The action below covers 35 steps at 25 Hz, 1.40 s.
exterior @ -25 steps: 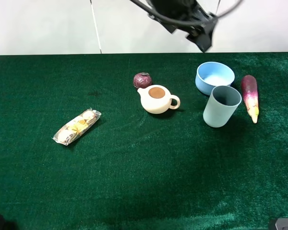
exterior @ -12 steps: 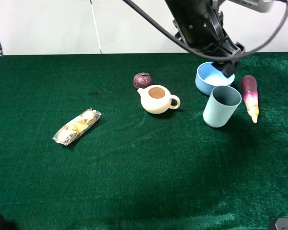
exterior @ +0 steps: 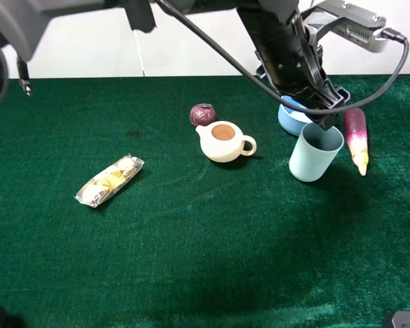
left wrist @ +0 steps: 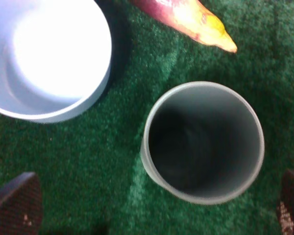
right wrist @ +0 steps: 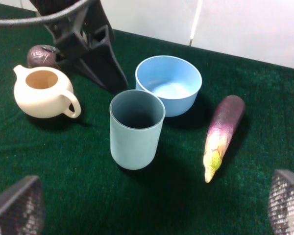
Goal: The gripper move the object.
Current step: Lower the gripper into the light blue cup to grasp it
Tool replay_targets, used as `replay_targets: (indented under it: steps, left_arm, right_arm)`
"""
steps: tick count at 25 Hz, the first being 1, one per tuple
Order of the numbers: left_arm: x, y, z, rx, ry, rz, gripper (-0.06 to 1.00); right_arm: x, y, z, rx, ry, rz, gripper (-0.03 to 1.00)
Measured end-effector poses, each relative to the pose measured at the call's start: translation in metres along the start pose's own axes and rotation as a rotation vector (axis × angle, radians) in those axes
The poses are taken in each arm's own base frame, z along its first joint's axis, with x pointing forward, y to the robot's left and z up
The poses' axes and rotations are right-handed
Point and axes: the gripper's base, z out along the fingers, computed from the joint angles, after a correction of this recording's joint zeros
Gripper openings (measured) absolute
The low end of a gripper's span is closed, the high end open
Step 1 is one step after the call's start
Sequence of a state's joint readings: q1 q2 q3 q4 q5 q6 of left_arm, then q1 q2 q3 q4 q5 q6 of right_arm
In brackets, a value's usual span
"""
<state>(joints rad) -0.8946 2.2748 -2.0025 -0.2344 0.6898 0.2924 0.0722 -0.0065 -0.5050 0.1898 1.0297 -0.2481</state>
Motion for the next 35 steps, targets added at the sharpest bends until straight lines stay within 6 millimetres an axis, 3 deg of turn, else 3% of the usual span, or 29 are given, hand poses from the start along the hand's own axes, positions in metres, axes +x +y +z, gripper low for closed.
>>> replay_targets:
  steps: [7,27,35]
  left_arm:
    - [0.003,0.006,0.014,-0.039,-0.007,0.024,0.95]
    - [0.0,0.011,0.014,-0.093,-0.037,0.069,0.95]
    - [0.0,0.002,0.016,-0.083,-0.033,0.079,0.95]
  right_arm:
    - [0.0,0.0,0.0,0.0,0.0,0.0,0.69]
    - [0.0,0.0,0.0,0.0,0.0,0.0,0.69]
    - [0.0,0.0,0.0,0.0,0.0,0.0,0.69]
